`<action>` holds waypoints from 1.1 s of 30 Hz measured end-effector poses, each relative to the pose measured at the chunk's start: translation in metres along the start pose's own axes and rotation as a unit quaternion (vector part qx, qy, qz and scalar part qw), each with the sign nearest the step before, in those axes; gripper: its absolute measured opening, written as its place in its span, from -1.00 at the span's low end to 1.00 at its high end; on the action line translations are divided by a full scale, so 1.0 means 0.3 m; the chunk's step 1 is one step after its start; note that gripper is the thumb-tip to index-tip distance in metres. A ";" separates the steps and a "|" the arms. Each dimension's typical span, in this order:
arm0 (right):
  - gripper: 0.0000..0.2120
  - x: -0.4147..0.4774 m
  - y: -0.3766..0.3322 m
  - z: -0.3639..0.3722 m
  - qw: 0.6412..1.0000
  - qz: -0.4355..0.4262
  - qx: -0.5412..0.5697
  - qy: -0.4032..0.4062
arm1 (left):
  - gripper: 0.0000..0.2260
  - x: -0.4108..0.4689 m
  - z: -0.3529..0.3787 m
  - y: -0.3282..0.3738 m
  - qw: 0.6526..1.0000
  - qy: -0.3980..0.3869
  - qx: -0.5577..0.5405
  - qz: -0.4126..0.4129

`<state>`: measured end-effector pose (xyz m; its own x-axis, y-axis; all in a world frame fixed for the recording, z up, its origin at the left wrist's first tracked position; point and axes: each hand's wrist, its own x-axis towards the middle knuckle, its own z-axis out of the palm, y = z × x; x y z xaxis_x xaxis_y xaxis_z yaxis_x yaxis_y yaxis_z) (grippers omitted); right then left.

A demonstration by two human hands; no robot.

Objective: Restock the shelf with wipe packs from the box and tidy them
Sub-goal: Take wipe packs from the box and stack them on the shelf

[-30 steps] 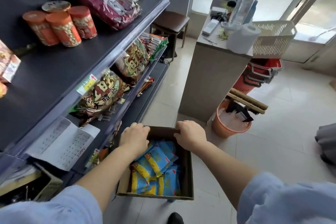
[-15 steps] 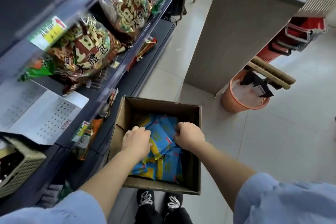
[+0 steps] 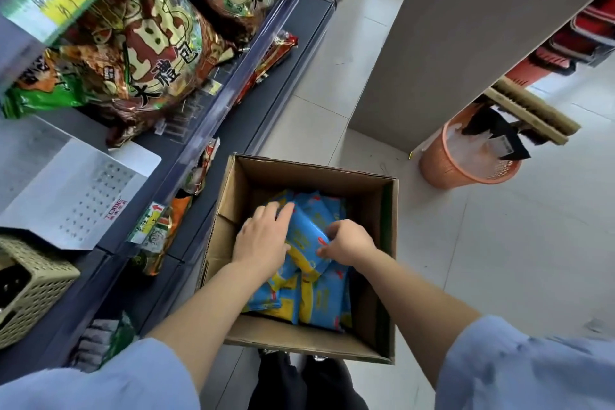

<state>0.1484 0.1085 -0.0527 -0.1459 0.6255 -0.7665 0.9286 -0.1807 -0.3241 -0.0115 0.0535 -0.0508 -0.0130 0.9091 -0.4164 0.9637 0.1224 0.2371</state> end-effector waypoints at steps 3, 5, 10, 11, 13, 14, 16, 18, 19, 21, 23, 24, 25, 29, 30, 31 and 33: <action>-0.80 -0.003 0.025 -0.032 0.999 -0.016 0.047 -0.021 | -0.24 0.009 -0.030 0.005 0.999 -0.025 -0.030 -0.013; -0.81 -0.008 0.029 -0.036 0.997 -0.018 0.065 -0.030 | -0.37 0.016 -0.047 0.000 0.991 -0.064 -0.103 -0.053; -0.60 0.006 0.011 -0.022 0.993 0.022 0.102 0.046 | -0.75 0.005 -0.066 -0.052 0.974 -0.104 -0.185 -0.083; -0.60 0.018 0.006 -0.016 0.993 0.038 0.094 0.056 | -0.76 0.005 -0.069 -0.062 0.975 -0.112 -0.174 -0.079; -0.66 0.037 -0.008 0.000 0.992 0.071 0.088 0.047 | -0.78 0.004 -0.068 -0.080 0.977 -0.132 -0.153 -0.074; -0.69 0.042 -0.012 0.012 0.992 0.083 0.083 0.035 | -0.79 0.003 -0.062 -0.087 0.976 -0.140 -0.148 -0.073; -0.72 0.054 -0.009 0.036 0.993 0.094 0.057 0.034 | -0.79 0.000 -0.043 -0.098 0.975 -0.151 -0.143 -0.076; -0.71 0.060 -0.003 0.047 0.991 0.104 0.042 0.071 | -0.77 -0.006 -0.031 -0.102 0.976 -0.146 -0.144 -0.079; -0.71 0.063 -0.003 0.047 0.989 0.110 0.045 0.083 | -0.75 -0.009 -0.031 -0.103 0.976 -0.140 -0.144 -0.083; -0.78 0.060 -0.012 0.035 0.989 0.113 0.058 0.081 | -0.72 -0.016 -0.043 -0.103 0.977 -0.128 -0.146 -0.087; -0.81 0.049 -0.025 0.016 0.988 0.102 0.064 0.095 | -0.74 -0.025 -0.071 -0.098 0.978 -0.119 -0.149 -0.083; -0.80 0.037 -0.033 0.003 0.988 0.091 0.064 0.111 | -0.75 -0.030 -0.090 -0.094 0.978 -0.115 -0.151 -0.080; -0.76 0.024 -0.041 -0.012 0.987 0.078 0.062 0.127 | -0.77 -0.037 -0.113 -0.088 0.979 -0.111 -0.153 -0.075; -0.70 -0.068 -0.079 -0.092 0.983 0.010 0.003 0.181 | -0.82 -0.084 -0.219 -0.063 0.984 -0.079 -0.145 -0.071; -0.70 -0.096 -0.094 -0.117 0.981 -0.011 -0.010 0.194 | -0.83 -0.101 -0.245 -0.060 0.983 -0.070 -0.150 -0.075; -0.71 -0.123 -0.111 -0.143 0.977 -0.034 -0.019 0.208 | -0.83 -0.120 -0.273 -0.058 0.982 -0.063 -0.156 -0.080; -0.72 -0.177 -0.152 -0.193 0.971 -0.076 -0.032 0.223 | -0.83 -0.162 -0.330 -0.057 0.981 -0.045 -0.166 -0.094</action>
<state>0.1335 0.1276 0.0350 -0.1335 0.9103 -0.3918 0.9296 -0.0220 -0.3679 -0.0538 0.0468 0.0522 -0.1450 0.8209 -0.5523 0.8059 0.4219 0.4155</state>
